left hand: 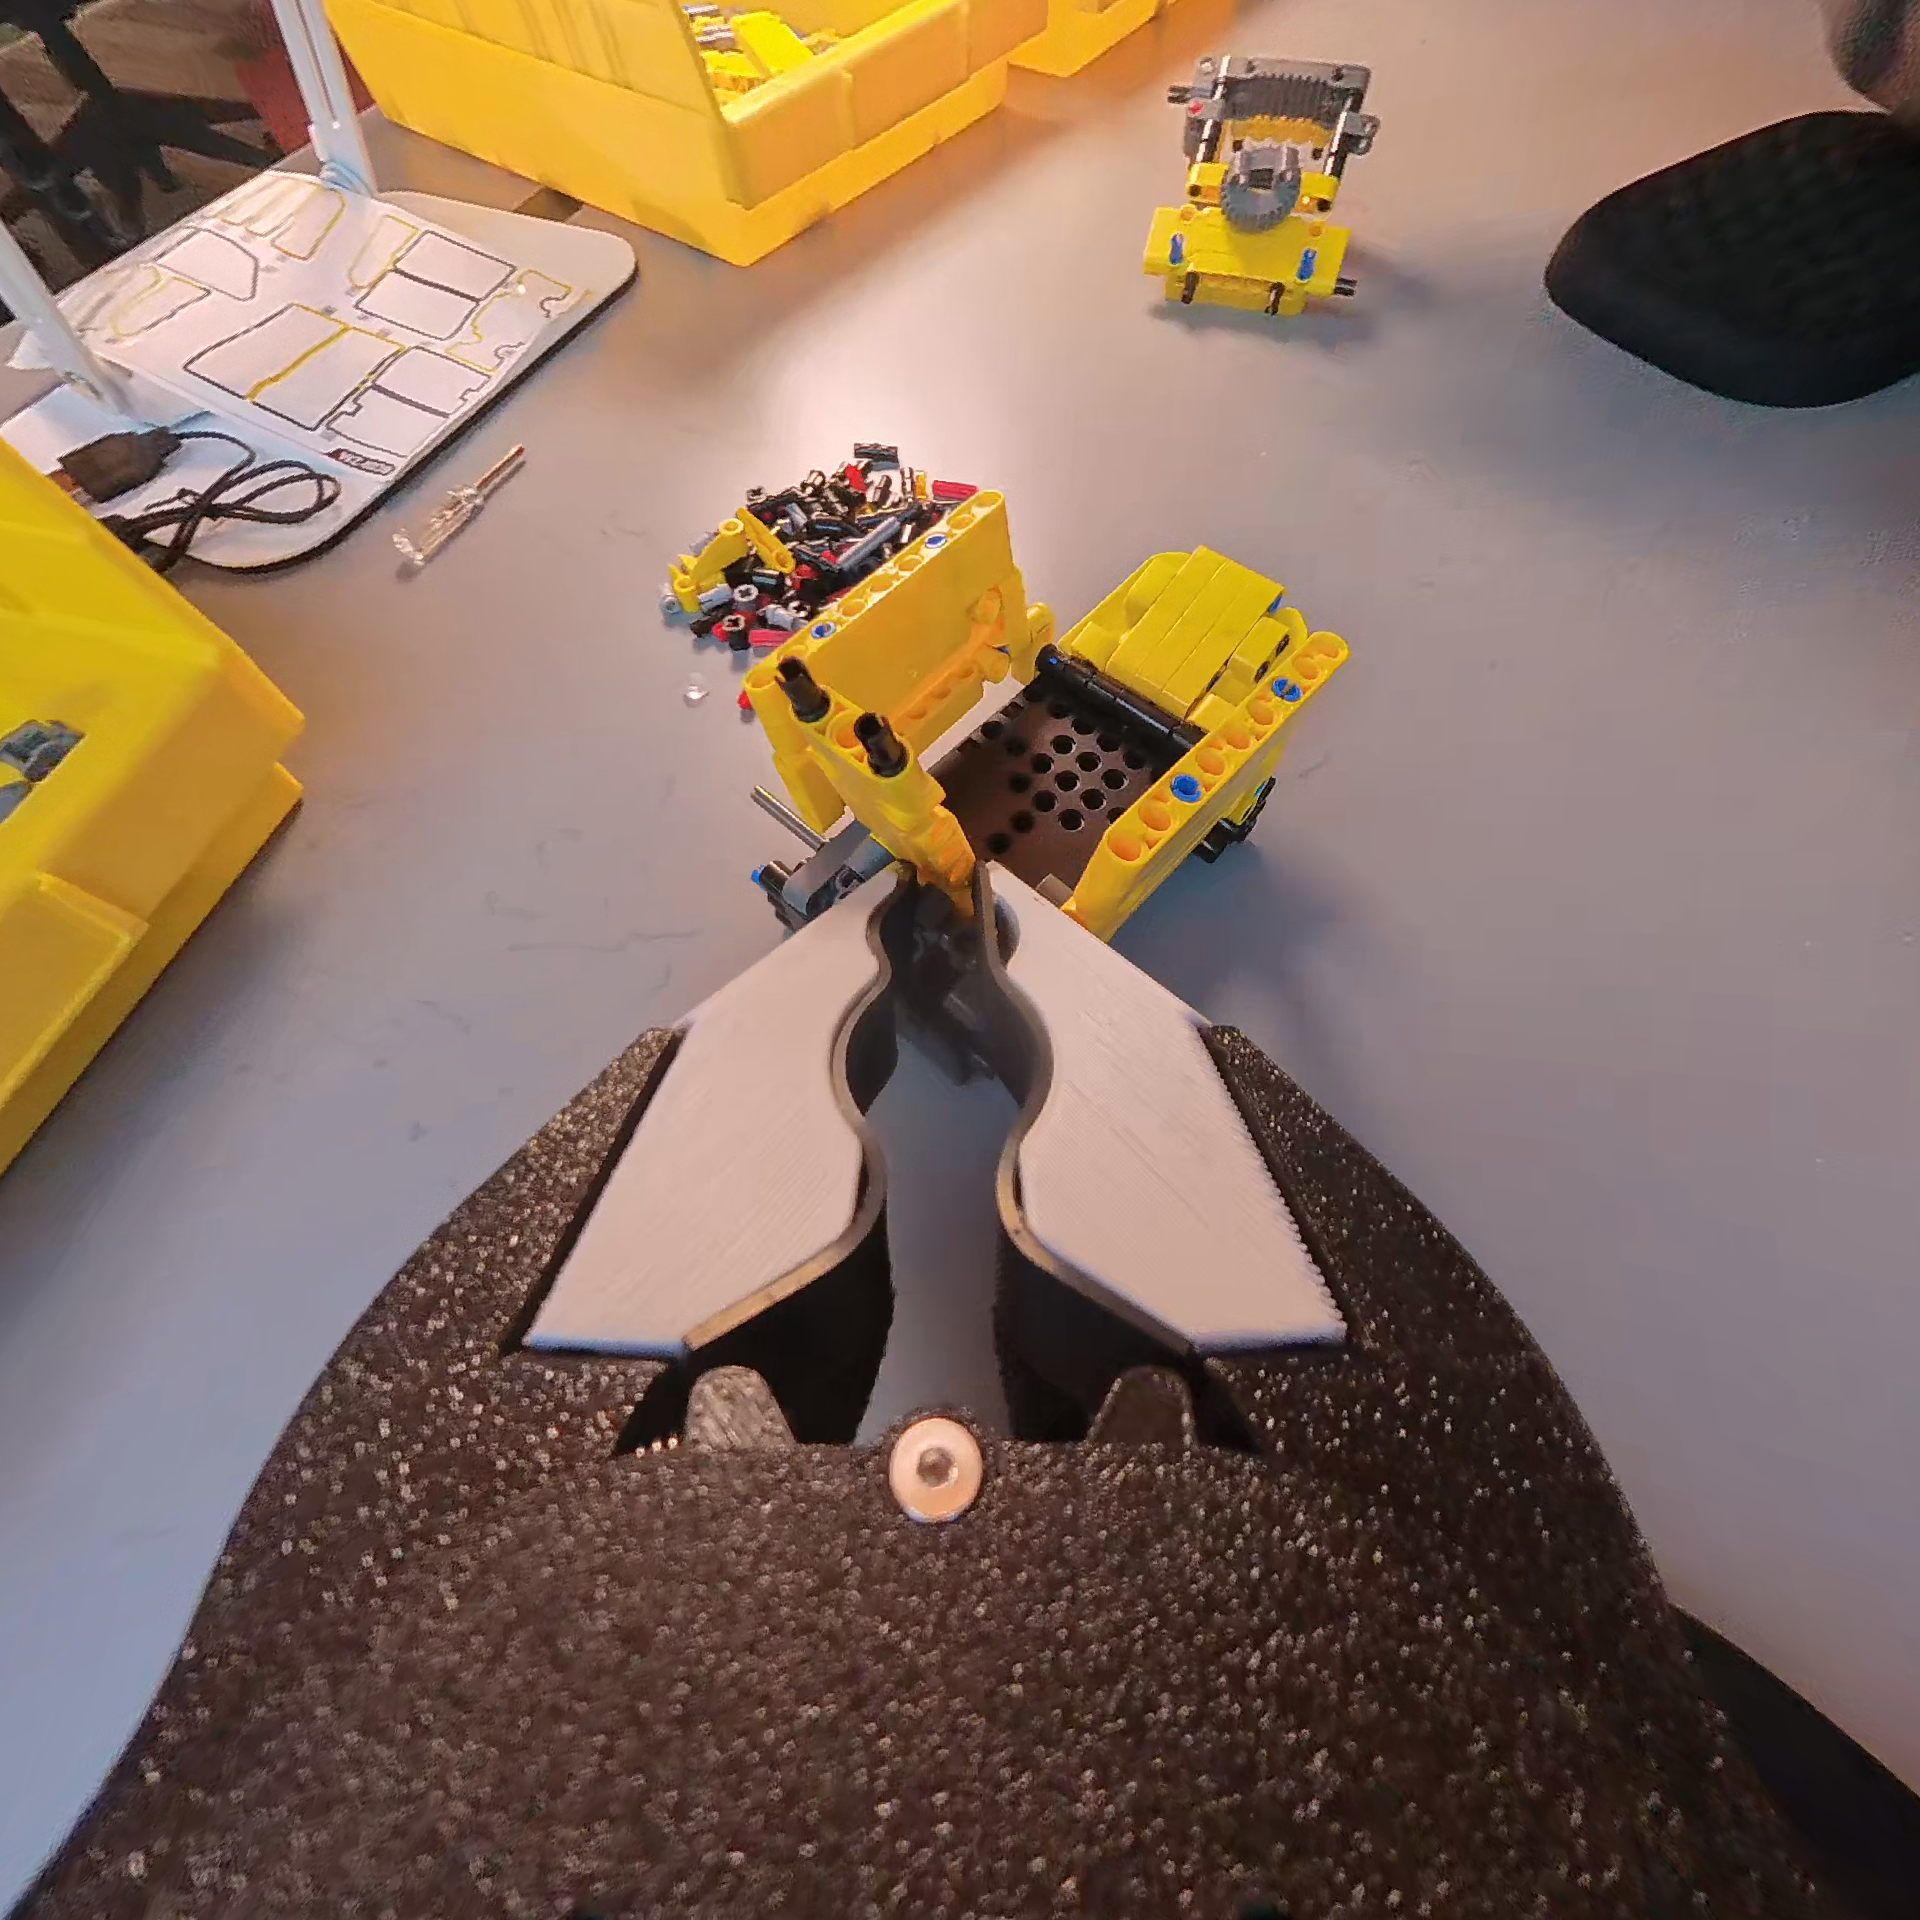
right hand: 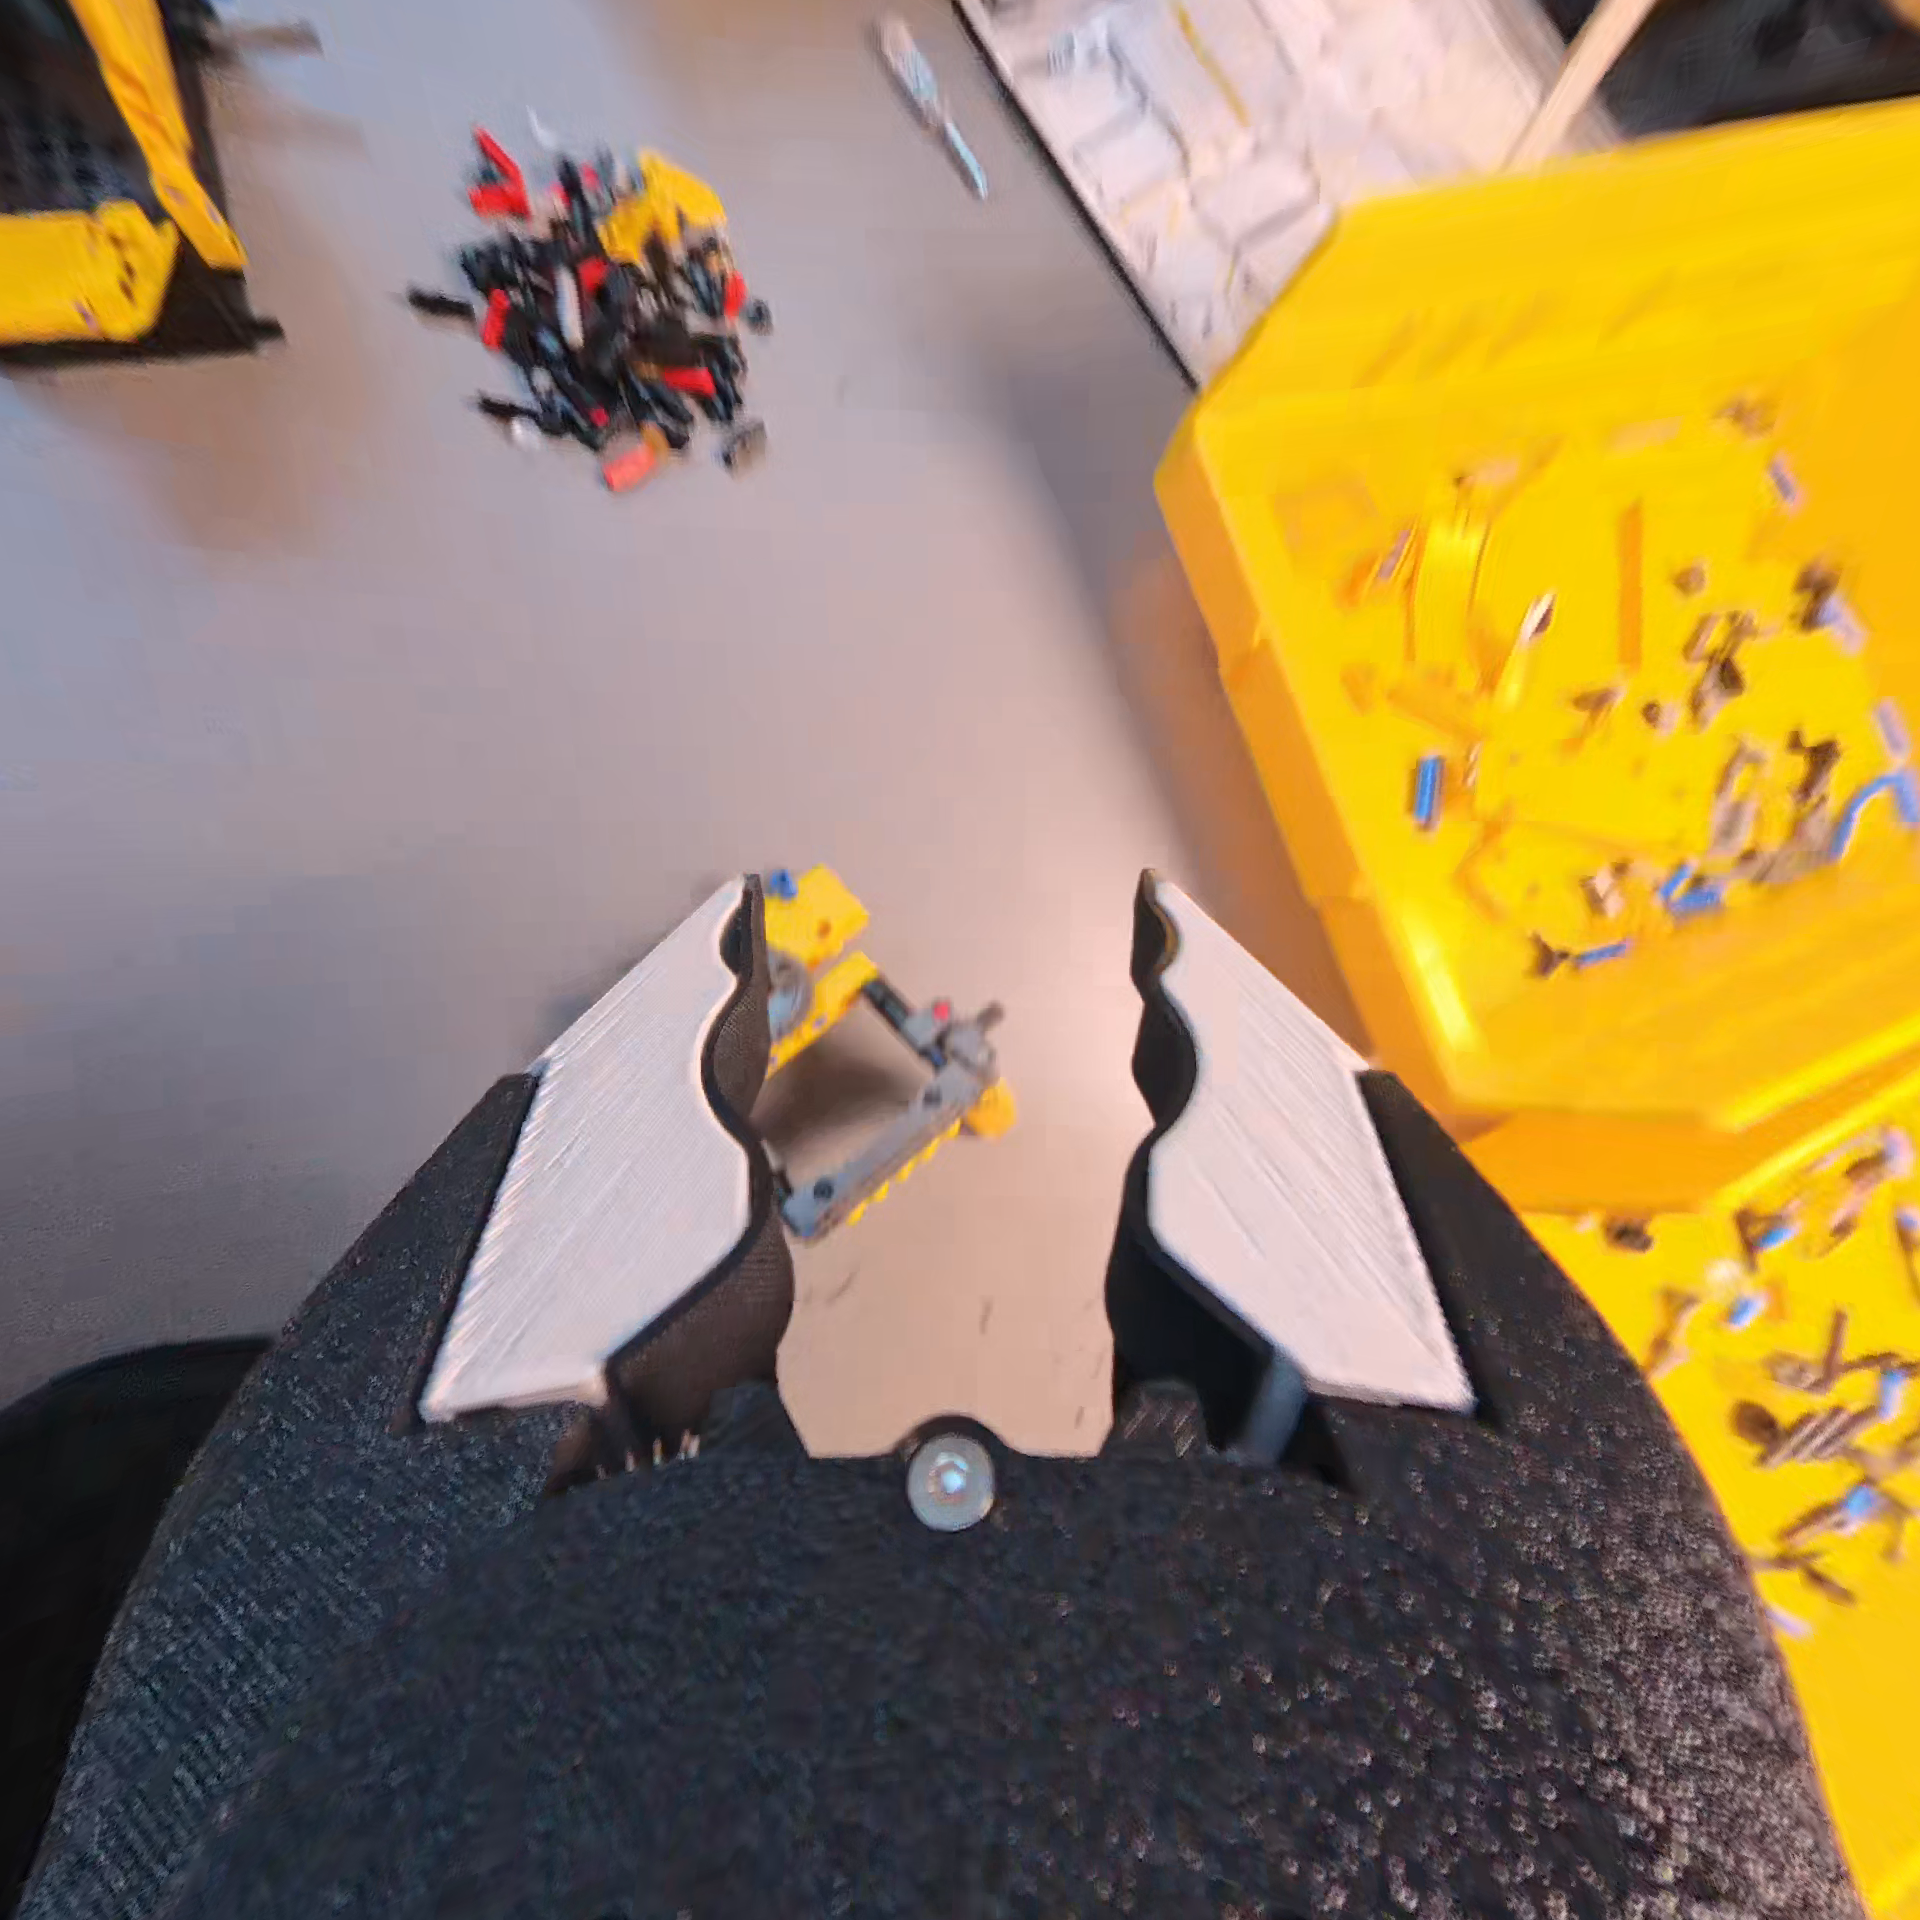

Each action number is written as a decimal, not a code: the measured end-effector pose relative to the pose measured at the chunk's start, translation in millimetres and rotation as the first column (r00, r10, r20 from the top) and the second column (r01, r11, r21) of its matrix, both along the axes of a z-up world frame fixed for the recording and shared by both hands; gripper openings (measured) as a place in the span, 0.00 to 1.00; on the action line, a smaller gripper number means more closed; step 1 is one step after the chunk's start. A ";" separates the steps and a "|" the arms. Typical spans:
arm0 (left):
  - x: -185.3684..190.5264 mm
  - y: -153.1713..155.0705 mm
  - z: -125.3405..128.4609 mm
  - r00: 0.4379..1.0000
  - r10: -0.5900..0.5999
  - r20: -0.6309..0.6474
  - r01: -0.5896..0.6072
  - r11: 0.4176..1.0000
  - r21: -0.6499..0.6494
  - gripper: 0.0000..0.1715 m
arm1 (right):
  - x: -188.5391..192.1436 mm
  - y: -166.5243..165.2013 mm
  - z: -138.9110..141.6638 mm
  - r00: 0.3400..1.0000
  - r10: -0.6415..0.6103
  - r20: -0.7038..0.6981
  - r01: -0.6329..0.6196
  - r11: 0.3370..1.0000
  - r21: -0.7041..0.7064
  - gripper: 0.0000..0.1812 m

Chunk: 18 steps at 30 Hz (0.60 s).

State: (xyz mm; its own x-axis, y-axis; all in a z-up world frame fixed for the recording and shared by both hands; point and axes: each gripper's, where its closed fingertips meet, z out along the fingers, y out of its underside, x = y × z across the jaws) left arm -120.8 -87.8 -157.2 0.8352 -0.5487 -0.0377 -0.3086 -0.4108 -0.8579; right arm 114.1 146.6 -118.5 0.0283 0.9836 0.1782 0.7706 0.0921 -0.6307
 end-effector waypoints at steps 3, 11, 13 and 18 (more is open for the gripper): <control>-2.3 2.1 0.1 1.000 0.015 0.007 -0.015 1.000 0.003 0.06 | 37.0 1.1 -27.8 0.994 -0.105 0.001 0.105 0.986 -0.127 0.37; -0.8 5.2 -0.2 0.999 0.017 0.038 -0.017 1.000 0.000 0.06 | 50.4 -22.2 -49.8 0.972 -0.171 -0.161 0.109 0.936 -0.334 0.05; -1.1 5.6 -0.1 0.999 0.019 0.047 -0.019 1.000 0.000 0.06 | 45.7 -23.7 -39.1 0.961 -0.170 -0.218 0.091 0.939 -0.331 0.04; -5.7 8.0 1.0 0.998 0.046 0.034 -0.046 0.999 0.004 0.05 | 26.3 -39.1 0.6 0.910 -0.113 -0.400 -0.037 0.937 -0.348 0.03</control>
State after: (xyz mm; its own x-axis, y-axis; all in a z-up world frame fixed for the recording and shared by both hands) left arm -126.5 -79.8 -156.2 0.8602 -0.5099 -0.0115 -0.2605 -0.4200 -0.8693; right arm 140.4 107.4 -117.9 0.0635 0.9773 -0.2023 0.4364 -0.2095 -0.8750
